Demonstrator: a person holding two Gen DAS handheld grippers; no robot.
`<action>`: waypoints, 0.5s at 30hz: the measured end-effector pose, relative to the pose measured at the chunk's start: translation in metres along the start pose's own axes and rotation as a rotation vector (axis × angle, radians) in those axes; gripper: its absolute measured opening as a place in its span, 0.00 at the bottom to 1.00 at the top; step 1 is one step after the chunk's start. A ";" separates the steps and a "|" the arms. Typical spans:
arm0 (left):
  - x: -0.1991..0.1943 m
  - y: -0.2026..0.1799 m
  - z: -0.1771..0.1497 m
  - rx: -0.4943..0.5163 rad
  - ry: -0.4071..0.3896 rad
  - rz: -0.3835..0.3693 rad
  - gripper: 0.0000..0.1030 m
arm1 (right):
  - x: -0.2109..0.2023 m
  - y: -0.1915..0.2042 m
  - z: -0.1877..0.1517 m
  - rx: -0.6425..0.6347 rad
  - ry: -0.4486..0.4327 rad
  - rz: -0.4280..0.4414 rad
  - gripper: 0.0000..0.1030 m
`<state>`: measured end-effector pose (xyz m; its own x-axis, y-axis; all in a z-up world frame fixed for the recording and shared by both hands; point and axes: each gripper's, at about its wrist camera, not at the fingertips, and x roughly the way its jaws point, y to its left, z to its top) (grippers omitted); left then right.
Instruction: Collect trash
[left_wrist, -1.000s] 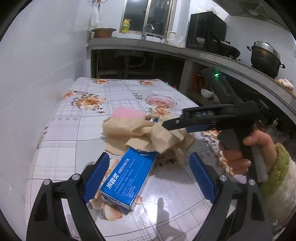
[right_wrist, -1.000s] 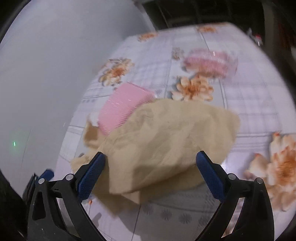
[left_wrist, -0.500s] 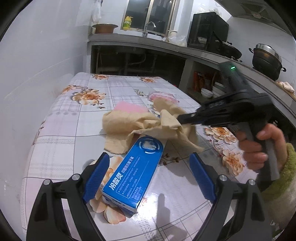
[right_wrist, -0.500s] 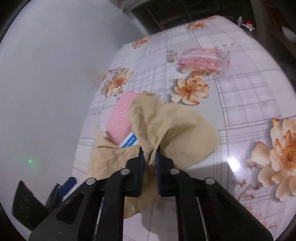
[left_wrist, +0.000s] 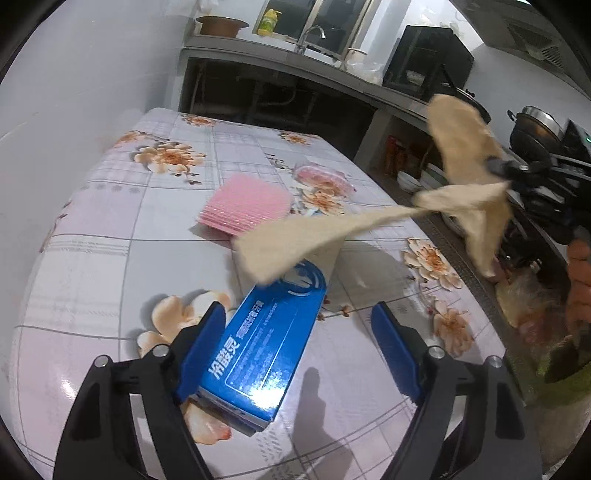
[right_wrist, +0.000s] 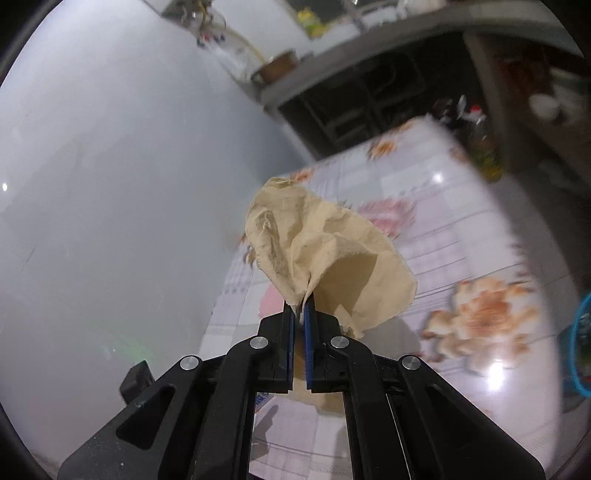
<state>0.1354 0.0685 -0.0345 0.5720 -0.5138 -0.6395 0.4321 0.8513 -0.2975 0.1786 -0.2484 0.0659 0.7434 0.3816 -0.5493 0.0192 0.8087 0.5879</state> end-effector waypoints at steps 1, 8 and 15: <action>0.000 -0.002 0.000 0.004 0.000 -0.004 0.76 | -0.013 -0.002 -0.001 -0.005 -0.021 -0.021 0.03; 0.001 -0.008 -0.001 0.017 0.001 -0.016 0.76 | -0.068 -0.021 -0.022 0.008 -0.081 -0.189 0.03; -0.001 -0.008 -0.001 0.017 0.002 -0.010 0.76 | -0.048 -0.043 -0.043 0.077 0.000 -0.243 0.04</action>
<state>0.1308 0.0625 -0.0326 0.5659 -0.5224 -0.6378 0.4496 0.8440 -0.2924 0.1136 -0.2818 0.0415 0.7104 0.1804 -0.6803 0.2484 0.8401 0.4822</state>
